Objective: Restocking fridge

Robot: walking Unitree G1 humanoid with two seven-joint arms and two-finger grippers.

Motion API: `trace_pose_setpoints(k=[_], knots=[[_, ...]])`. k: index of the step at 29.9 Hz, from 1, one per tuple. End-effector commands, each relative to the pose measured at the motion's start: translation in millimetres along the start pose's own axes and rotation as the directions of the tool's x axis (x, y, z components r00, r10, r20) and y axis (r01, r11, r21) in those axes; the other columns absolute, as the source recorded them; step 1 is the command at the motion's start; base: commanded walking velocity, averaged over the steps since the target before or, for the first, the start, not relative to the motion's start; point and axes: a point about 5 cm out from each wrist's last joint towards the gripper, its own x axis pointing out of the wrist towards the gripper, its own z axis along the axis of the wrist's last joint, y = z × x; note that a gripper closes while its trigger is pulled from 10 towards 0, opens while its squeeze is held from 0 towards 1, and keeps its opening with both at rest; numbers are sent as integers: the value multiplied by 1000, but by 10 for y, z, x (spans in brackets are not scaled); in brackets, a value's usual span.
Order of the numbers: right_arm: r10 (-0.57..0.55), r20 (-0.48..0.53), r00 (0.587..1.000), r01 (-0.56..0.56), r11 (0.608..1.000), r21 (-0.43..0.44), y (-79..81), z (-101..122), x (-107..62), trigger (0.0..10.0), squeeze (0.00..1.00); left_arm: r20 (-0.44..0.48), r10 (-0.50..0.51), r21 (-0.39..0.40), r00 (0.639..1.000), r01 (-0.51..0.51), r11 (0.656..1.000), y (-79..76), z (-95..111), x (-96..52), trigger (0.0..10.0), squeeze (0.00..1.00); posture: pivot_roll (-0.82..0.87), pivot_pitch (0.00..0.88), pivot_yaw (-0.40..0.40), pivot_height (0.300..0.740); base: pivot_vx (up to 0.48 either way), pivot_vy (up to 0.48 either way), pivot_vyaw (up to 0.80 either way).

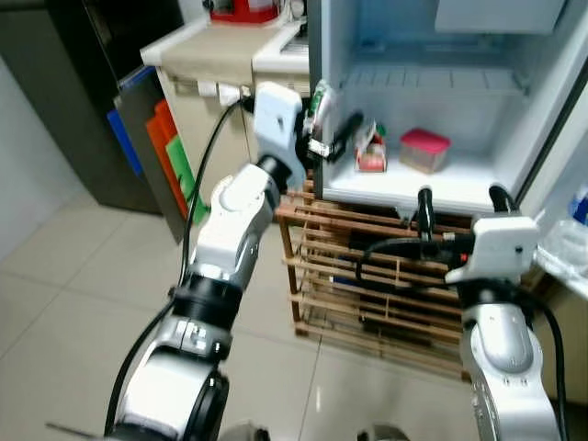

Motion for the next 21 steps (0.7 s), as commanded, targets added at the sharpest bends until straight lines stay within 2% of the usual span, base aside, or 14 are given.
trace_pose_setpoints(k=[1,5,9,21], knots=[[4,24,1000,-4,1000,5,13,56,6,10000,0,68,-32,31,997,30,999,-15,176,76,10000,0,-268,0,107,711,0,0,0],[3,15,1000,-2,1000,-10,20,46,18,10000,0,82,-59,41,995,56,998,-53,197,99,10000,0,-271,0,107,711,0,0,0],[7,9,1000,-7,1000,-13,25,32,27,10000,0,86,-63,40,994,60,997,-54,181,124,10000,0,-272,0,105,711,0,0,-752],[11,13,1000,-11,1000,-17,42,29,38,10000,0,77,-51,31,996,49,998,1,154,153,10000,0,-262,0,99,711,0,0,0]])
